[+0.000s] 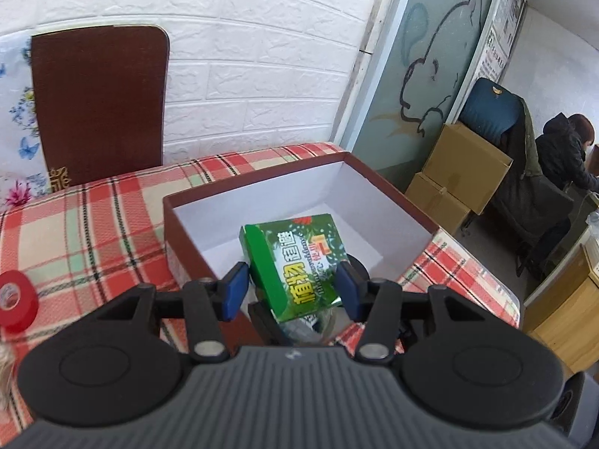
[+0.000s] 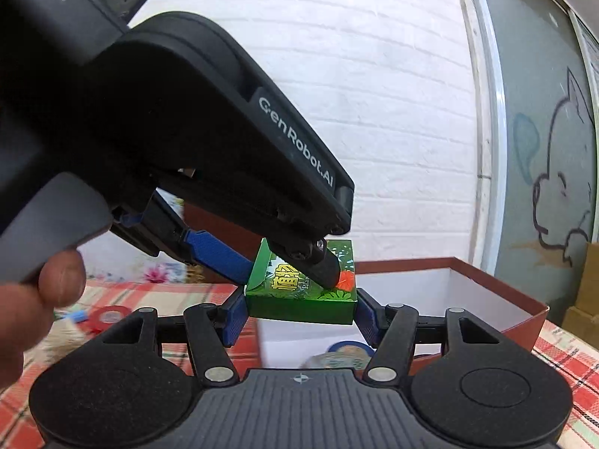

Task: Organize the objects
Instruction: 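Pick up the small green box with both tools and drop it in the box, then return both tools to the table and grasp the cotton swab bag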

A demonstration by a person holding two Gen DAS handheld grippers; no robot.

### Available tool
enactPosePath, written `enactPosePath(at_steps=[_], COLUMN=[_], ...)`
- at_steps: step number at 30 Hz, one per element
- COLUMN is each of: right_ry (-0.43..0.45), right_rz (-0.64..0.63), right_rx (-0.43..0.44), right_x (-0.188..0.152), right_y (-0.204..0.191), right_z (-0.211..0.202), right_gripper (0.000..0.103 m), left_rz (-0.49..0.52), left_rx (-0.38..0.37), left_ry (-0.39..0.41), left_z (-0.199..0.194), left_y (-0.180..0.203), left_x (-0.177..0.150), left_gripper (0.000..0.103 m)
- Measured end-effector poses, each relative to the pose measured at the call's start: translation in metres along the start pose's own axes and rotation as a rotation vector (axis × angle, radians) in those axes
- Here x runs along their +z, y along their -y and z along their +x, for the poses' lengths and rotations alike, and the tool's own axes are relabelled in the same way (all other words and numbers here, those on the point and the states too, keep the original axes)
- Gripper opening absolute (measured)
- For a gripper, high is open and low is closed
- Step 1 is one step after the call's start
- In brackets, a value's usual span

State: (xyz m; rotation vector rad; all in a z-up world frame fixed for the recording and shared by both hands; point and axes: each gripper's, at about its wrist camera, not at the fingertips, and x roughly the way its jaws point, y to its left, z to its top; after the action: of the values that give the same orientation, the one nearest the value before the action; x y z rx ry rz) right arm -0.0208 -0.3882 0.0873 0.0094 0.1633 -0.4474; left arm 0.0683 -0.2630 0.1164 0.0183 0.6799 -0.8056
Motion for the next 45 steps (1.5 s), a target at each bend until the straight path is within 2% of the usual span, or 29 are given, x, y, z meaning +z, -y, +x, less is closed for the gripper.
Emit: enactPosePath(at_steps=[3,5,7,12,14,16,21,24,27,28,31,34,35,36,37,38,40,42,45], right_ry=[-0.068,-0.073,-0.065,-0.042,-0.031,-0.009,0.017,-0.001,-0.061,-0.098,-0.231,-0.331,-0.345,-0.358,-0.366,-0.366,-0.350,-0.328,-0.292], right_rz=[-0.025,-0.028,-0.015,0.029,0.050,0.045,0.061,0.054,0.029,0.017,-0.036,-0.143,-0.178,-0.205,-0.226,-0.245,-0.283,-0.313,-0.326], right_rx=[0.005,-0.017,-0.022,-0.045,-0.060,-0.077,-0.061,-0.011,0.082,0.126,0.248,0.336,0.355,0.377,0.399,0.415,0.437,0.445,0.473], right_x=[-0.003,-0.006,-0.007,-0.013,-0.017,-0.020,-0.026,-0.034,-0.041,-0.045,-0.057,-0.070,-0.072,-0.073,-0.073,-0.071,-0.067,-0.062,-0.052], right_y=[0.001,0.000,0.000,0.002,0.003,0.000,-0.011,-0.018,-0.029,-0.051,-0.088,-0.119,-0.129,-0.138,-0.146,-0.155,-0.172,-0.188,-0.208], right_z=[0.031,0.042,0.040,0.018,0.005,-0.010,-0.046,-0.065,-0.060,-0.068,-0.055,-0.049,-0.050,-0.050,-0.048,-0.039,-0.025,-0.006,0.025], right_gripper=[0.061,0.064,0.065,0.065,0.065,0.065,0.069,0.069,0.069,0.069,0.069,0.069,0.069,0.069,0.069,0.069,0.072,0.076,0.077], left_rz=[0.015,0.019,0.032,0.080,0.072,0.048,-0.012,-0.035,-0.063,-0.070,-0.106,-0.170,-0.168,-0.156,-0.154,-0.169,-0.208,-0.280,-0.254], left_rx=[0.051,0.098,0.081,0.089,0.091,0.084,0.130,0.199,0.289,0.319,0.407,0.503,0.525,0.569,0.620,0.649,0.668,0.633,0.662], left_ry=[-0.013,-0.038,-0.024,0.015,0.022,0.037,0.047,0.035,-0.001,-0.016,-0.073,-0.109,-0.072,-0.052,-0.043,-0.023,0.044,0.107,0.102], left_z=[0.017,0.027,0.018,-0.011,-0.022,-0.032,-0.057,-0.067,-0.073,-0.074,-0.079,-0.091,-0.100,-0.107,-0.112,-0.117,-0.128,-0.140,-0.134], left_y=[-0.001,-0.004,-0.005,-0.003,-0.007,-0.013,-0.033,-0.053,-0.079,-0.088,-0.123,-0.163,-0.174,-0.182,-0.191,-0.203,-0.226,-0.241,-0.237], left_x=[0.005,0.005,0.002,-0.016,-0.027,-0.036,-0.055,-0.069,-0.090,-0.099,-0.129,-0.159,-0.165,-0.170,-0.174,-0.178,-0.192,-0.197,-0.193], left_gripper=[0.053,0.052,0.054,0.056,0.057,0.067,0.066,0.066,0.066,0.066,0.066,0.066,0.067,0.071,0.081,0.086,0.097,0.095,0.096])
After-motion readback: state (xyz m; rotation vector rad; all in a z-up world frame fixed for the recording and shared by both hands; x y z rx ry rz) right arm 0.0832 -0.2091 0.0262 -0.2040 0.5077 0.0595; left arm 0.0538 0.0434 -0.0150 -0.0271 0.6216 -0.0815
